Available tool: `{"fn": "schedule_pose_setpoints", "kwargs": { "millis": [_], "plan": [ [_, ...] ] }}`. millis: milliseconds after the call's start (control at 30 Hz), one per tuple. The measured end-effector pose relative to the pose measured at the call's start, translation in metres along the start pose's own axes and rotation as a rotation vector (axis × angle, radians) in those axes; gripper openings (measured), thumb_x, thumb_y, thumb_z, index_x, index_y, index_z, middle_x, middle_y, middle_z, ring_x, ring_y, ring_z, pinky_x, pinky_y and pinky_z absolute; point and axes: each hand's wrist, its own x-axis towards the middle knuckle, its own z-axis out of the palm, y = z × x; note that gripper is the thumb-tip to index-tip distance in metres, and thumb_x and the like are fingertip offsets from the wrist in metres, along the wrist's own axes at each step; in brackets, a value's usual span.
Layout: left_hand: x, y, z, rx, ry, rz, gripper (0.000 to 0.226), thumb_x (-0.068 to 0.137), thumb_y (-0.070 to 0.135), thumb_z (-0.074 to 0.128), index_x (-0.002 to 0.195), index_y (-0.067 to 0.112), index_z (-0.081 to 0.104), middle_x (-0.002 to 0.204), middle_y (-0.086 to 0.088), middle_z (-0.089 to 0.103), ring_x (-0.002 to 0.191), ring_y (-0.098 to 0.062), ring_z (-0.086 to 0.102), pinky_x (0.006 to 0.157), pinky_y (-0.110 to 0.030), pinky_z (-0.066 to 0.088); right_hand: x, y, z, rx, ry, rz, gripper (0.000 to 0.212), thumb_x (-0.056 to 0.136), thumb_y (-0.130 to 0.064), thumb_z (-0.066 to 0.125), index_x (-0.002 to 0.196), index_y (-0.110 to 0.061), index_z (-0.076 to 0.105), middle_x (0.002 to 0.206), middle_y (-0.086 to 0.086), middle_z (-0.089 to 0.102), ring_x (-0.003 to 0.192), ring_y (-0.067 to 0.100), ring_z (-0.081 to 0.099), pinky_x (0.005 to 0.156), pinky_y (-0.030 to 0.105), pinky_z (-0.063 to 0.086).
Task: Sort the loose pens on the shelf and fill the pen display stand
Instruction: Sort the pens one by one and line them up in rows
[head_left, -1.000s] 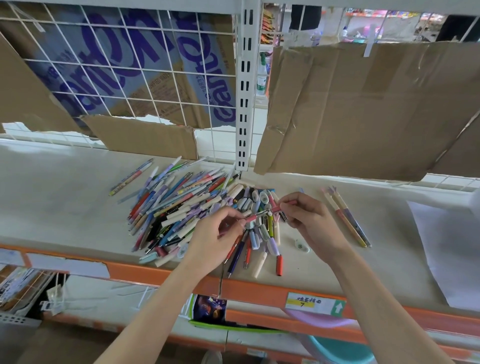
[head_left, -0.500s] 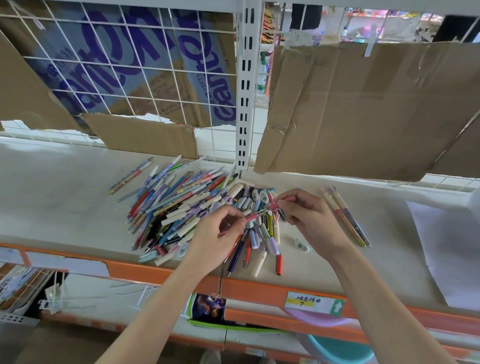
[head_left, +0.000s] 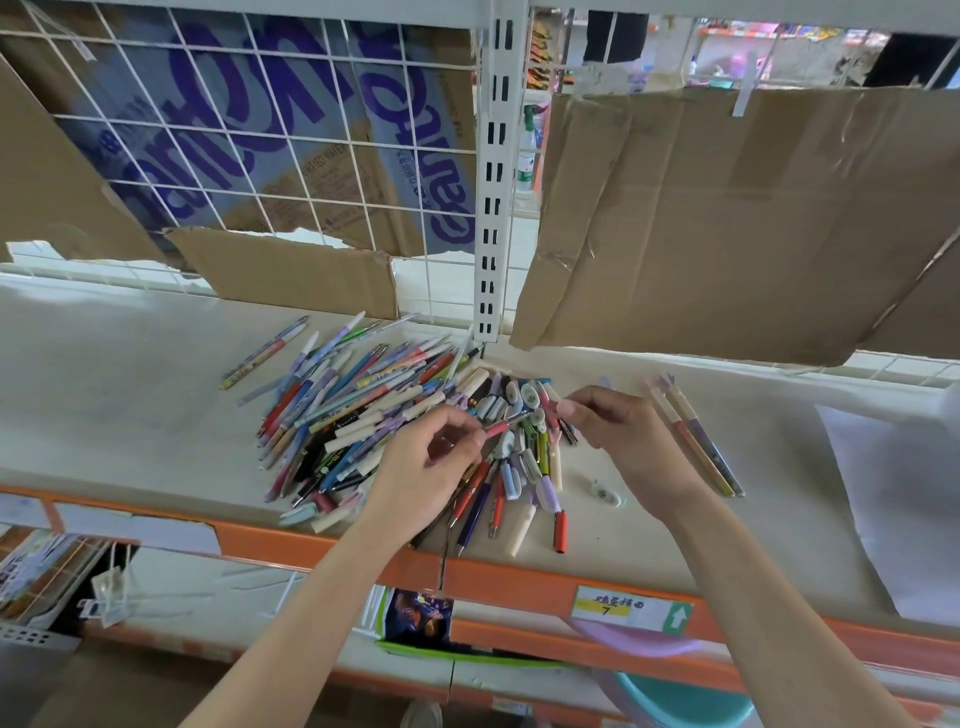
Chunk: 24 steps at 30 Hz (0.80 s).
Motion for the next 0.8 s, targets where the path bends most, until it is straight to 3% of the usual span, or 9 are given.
{"fn": "schedule_pose_setpoints", "kwargs": {
  "millis": [233,400,467,600,700,800],
  "plan": [
    [0.003,-0.002,0.001,0.004,-0.017,0.015,0.014,0.087,0.013,0.062,0.085,0.027,0.063,0.074,0.009,0.064,0.072,-0.004,0.059,0.068,-0.013,0.046,0.003,0.000,0.001,-0.021,-0.061,0.020,0.008,0.083,-0.010,0.066,0.081,-0.017,0.071,0.070,-0.010,0.066,0.068,0.001,0.056,0.067,0.011,0.044],
    [0.002,0.002,0.007,0.005,-0.060,0.045,0.014,0.087,0.010,0.063,0.085,0.024,0.064,0.075,0.013,0.065,0.071,-0.005,0.059,0.065,-0.014,0.046,0.003,-0.004,0.010,-0.080,-0.191,0.011,0.013,0.082,-0.008,0.068,0.082,-0.021,0.070,0.074,-0.011,0.069,0.072,0.000,0.062,0.070,0.011,0.047],
    [0.003,0.003,0.008,-0.015,-0.048,0.034,0.014,0.087,0.010,0.062,0.085,0.024,0.063,0.074,0.010,0.065,0.073,-0.008,0.060,0.068,-0.018,0.047,0.003,-0.004,0.011,-0.030,-0.165,-0.010,0.010,0.083,-0.007,0.067,0.085,-0.017,0.067,0.071,-0.011,0.065,0.069,0.002,0.059,0.068,0.012,0.047],
    [0.003,0.003,0.008,-0.054,-0.041,0.013,0.012,0.091,0.014,0.057,0.087,0.023,0.063,0.067,0.012,0.062,0.066,-0.002,0.057,0.063,-0.012,0.044,0.001,-0.002,0.008,0.234,-0.112,0.036,0.011,0.091,-0.006,0.054,0.091,-0.006,0.065,0.065,-0.003,0.056,0.063,0.009,0.048,0.063,0.018,0.044],
    [0.003,0.002,0.011,-0.068,-0.070,-0.012,0.015,0.093,0.021,0.054,0.086,0.020,0.067,0.057,0.014,0.054,0.051,0.000,0.045,0.050,-0.011,0.035,0.000,-0.001,0.015,0.263,-0.054,0.037,0.016,0.094,-0.011,0.052,0.090,-0.006,0.067,0.067,-0.002,0.058,0.065,0.011,0.049,0.063,0.019,0.044],
    [0.006,0.001,0.018,-0.119,-0.008,-0.048,0.017,0.092,0.019,0.056,0.078,0.024,0.064,0.054,0.012,0.051,0.047,-0.002,0.040,0.047,-0.014,0.032,-0.001,0.002,0.030,0.257,0.069,0.034,0.016,0.094,-0.012,0.053,0.086,-0.005,0.064,0.066,-0.002,0.055,0.064,0.010,0.046,0.063,0.022,0.041]
  ]
}}
